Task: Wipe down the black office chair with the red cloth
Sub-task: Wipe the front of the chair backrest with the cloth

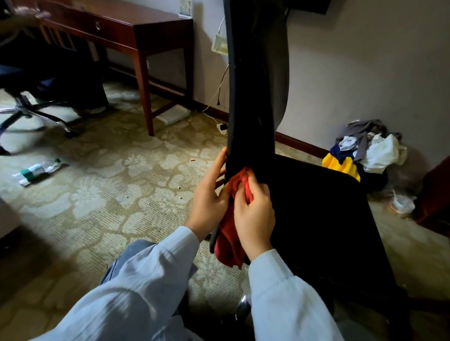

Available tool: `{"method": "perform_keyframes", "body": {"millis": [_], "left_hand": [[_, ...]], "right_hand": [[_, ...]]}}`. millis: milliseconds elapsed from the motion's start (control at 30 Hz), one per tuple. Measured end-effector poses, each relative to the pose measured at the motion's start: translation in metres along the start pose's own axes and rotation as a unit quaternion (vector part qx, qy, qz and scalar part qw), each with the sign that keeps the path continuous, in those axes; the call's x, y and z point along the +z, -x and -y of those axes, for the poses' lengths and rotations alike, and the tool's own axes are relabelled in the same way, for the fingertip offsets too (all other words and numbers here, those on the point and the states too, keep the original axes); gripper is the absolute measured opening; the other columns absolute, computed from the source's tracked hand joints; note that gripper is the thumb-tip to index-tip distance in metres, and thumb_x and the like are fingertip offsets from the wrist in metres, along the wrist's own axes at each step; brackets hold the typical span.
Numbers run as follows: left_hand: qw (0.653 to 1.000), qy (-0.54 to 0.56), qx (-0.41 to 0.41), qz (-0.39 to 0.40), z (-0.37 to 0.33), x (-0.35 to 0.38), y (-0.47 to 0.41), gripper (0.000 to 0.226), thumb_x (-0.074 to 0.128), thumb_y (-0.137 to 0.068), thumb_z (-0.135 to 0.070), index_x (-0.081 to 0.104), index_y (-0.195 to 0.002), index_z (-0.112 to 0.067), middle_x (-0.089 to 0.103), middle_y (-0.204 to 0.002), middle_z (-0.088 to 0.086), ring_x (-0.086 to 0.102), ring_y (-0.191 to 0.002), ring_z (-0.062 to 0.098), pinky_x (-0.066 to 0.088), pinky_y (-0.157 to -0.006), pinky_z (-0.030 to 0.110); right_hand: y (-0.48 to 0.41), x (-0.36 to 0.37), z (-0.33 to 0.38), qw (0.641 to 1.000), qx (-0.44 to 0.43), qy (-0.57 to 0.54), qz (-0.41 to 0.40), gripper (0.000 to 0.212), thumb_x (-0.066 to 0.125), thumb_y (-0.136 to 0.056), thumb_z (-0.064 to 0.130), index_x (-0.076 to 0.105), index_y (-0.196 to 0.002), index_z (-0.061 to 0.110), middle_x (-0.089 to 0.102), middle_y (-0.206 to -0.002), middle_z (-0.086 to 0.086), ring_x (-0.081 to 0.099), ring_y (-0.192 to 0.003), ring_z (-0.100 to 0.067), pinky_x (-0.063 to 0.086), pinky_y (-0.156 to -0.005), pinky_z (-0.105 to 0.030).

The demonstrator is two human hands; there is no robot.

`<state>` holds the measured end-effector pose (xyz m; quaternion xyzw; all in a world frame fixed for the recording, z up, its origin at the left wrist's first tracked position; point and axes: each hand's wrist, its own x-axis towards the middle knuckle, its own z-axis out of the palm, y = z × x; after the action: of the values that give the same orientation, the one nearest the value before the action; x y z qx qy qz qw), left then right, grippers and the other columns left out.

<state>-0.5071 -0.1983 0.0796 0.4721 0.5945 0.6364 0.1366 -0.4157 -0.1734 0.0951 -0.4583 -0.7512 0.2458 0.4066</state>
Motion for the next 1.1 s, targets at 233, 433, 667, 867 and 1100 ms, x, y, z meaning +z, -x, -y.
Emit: {"method": "perform_keyframes", "body": {"millis": [233, 433, 667, 867, 1100], "left_hand": [[1.0, -0.001, -0.002, 0.001, -0.001, 0.001, 0.0, 0.076, 0.051, -0.09, 0.008, 0.021, -0.136, -0.045, 0.04, -0.13, -0.034, 0.048, -0.12, -0.005, 0.043, -0.096, 0.015], [1.0, -0.003, -0.001, 0.007, 0.001, 0.002, 0.002, 0.074, 0.05, -0.091, 0.005, 0.018, -0.141, -0.039, 0.042, -0.133, -0.026, 0.046, -0.121, -0.006, 0.041, -0.096, 0.012], [0.999, 0.034, -0.002, 0.008, 0.009, 0.01, 0.007, 0.064, 0.05, -0.088, -0.008, 0.024, -0.142, -0.031, 0.044, -0.138, -0.013, 0.046, -0.127, 0.006, 0.04, -0.105, 0.028], [0.998, 0.045, -0.04, 0.027, 0.028, 0.011, 0.015, 0.055, 0.048, -0.096, -0.014, 0.03, -0.147, -0.023, 0.048, -0.14, -0.004, 0.046, -0.127, 0.007, 0.041, -0.105, 0.036], [0.994, 0.067, -0.077, 0.047, 0.053, 0.012, 0.028, 0.058, 0.047, -0.095, -0.006, 0.025, -0.138, -0.039, 0.042, -0.14, -0.012, 0.042, -0.128, 0.001, 0.039, -0.106, 0.026]], "right_hand": [[0.012, 0.004, -0.027, 0.986, 0.084, 0.063, 0.132, 0.038, 0.046, -0.095, 0.033, 0.047, -0.133, 0.038, 0.053, -0.123, 0.0, 0.058, -0.107, -0.029, 0.044, -0.081, -0.032], [0.02, 0.001, -0.048, 0.981, 0.085, 0.091, 0.151, 0.036, 0.053, -0.092, 0.03, 0.056, -0.128, 0.029, 0.055, -0.123, -0.001, 0.057, -0.11, -0.025, 0.04, -0.081, -0.026], [0.007, -0.005, -0.027, 0.985, -0.129, 0.016, -0.111, 0.034, 0.052, -0.086, 0.032, 0.068, -0.112, 0.015, 0.064, -0.101, -0.004, 0.057, -0.09, -0.012, 0.038, -0.065, -0.01], [-0.003, 0.006, -0.03, 0.984, -0.148, 0.084, -0.052, 0.033, 0.06, -0.081, 0.025, 0.067, -0.112, 0.017, 0.064, -0.099, -0.006, 0.068, -0.075, -0.026, 0.05, -0.051, -0.026], [0.007, 0.007, -0.078, 0.939, -0.215, 0.258, 0.072, 0.033, 0.076, -0.068, 0.018, 0.071, -0.1, 0.024, 0.063, -0.086, -0.005, 0.063, -0.053, -0.027, 0.044, -0.038, -0.028]]}}
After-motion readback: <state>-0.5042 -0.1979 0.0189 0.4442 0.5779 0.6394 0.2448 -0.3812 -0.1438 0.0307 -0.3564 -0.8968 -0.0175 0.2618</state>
